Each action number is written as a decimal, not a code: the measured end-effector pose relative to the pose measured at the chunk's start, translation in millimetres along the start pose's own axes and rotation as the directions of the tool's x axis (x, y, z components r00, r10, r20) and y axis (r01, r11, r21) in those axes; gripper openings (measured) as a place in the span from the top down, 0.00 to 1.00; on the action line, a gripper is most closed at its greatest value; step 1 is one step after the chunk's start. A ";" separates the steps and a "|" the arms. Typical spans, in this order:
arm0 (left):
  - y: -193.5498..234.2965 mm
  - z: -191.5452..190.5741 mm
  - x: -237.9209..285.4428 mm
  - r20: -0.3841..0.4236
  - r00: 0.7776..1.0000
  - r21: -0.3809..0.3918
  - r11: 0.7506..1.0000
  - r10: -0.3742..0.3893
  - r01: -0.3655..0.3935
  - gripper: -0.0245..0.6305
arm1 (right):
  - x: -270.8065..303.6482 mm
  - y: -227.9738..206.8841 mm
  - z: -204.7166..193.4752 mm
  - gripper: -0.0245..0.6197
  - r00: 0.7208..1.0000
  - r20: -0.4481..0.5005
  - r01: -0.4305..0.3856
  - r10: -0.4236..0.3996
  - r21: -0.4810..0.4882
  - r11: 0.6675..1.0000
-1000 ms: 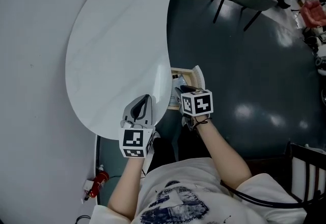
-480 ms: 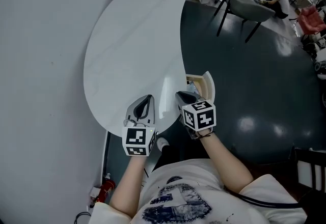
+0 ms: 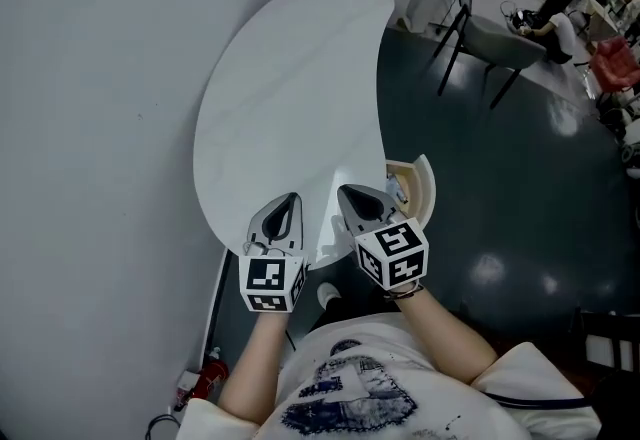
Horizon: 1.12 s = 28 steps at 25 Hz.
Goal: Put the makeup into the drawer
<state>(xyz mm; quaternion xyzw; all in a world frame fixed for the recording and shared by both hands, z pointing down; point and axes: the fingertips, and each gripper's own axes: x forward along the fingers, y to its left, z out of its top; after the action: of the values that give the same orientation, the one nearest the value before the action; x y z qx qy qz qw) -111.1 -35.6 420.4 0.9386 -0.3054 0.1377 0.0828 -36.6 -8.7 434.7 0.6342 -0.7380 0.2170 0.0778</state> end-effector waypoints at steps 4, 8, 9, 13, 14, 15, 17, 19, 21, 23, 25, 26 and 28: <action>6.4 10.8 -19.1 0.028 0.999 0.006 1.000 0.018 -0.018 0.89 | -9.5 19.6 23.1 0.93 0.998 0.054 -0.019 0.020 -0.034 0.999; 6.7 26.3 -35.9 0.056 0.998 0.016 0.999 0.033 -0.033 0.89 | -22.8 30.2 39.2 0.93 0.996 0.088 -0.028 0.033 -0.055 0.998; 6.5 30.7 -40.0 0.064 0.997 0.019 0.999 0.036 -0.037 0.89 | -26.2 32.3 42.4 0.93 0.995 0.095 -0.030 0.035 -0.059 0.998; 6.9 43.5 -54.9 0.088 0.995 0.024 0.999 0.045 -0.047 0.89 | -36.4 40.3 51.9 0.93 0.992 0.120 -0.034 0.042 -0.073 0.997; 7.1 45.9 -58.4 0.093 0.995 0.025 0.998 0.047 -0.050 0.89 | -38.7 42.6 53.7 0.93 0.991 0.125 -0.035 0.044 -0.075 0.997; 6.9 48.3 -61.9 0.096 0.994 0.028 0.998 0.048 -0.051 0.89 | -41.0 44.9 55.4 0.93 0.990 0.129 -0.037 0.046 -0.077 0.996; 6.3 52.6 -67.9 0.104 0.993 0.033 0.998 0.051 -0.055 0.89 | -44.9 49.1 58.6 0.93 0.989 0.139 -0.041 0.052 -0.082 0.996; 6.2 55.9 -72.2 0.115 0.992 0.034 0.998 0.056 -0.060 0.89 | -46.9 52.0 61.0 0.93 0.988 0.145 -0.047 0.060 -0.091 0.995; 7.1 58.2 -74.7 0.123 0.991 0.031 0.997 0.060 -0.064 0.89 | -47.0 53.6 62.6 0.93 0.988 0.144 -0.050 0.064 -0.098 0.994; 8.5 60.1 -75.7 0.126 0.990 0.032 0.997 0.060 -0.064 0.89 | -46.2 54.6 63.9 0.93 0.988 0.140 -0.049 0.063 -0.105 0.993; 8.7 62.1 -76.3 0.127 0.990 0.034 0.997 0.057 -0.062 0.89 | -46.5 55.8 64.6 0.93 0.989 0.135 -0.048 0.063 -0.110 0.993; 8.1 63.1 -76.5 0.128 0.990 0.036 0.998 0.055 -0.060 0.89 | -47.2 56.2 64.9 0.93 0.989 0.134 -0.048 0.063 -0.111 0.993; 7.5 64.6 -76.4 0.131 0.990 0.039 0.998 0.051 -0.056 0.89 | -47.7 56.9 65.4 0.93 0.989 0.136 -0.048 0.062 -0.109 0.993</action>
<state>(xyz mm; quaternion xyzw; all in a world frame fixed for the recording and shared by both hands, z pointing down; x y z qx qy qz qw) -161.3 -15.0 336.1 0.9386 -0.3322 0.0849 0.0390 -72.5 12.7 345.0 0.6222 -0.7693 0.1351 0.0536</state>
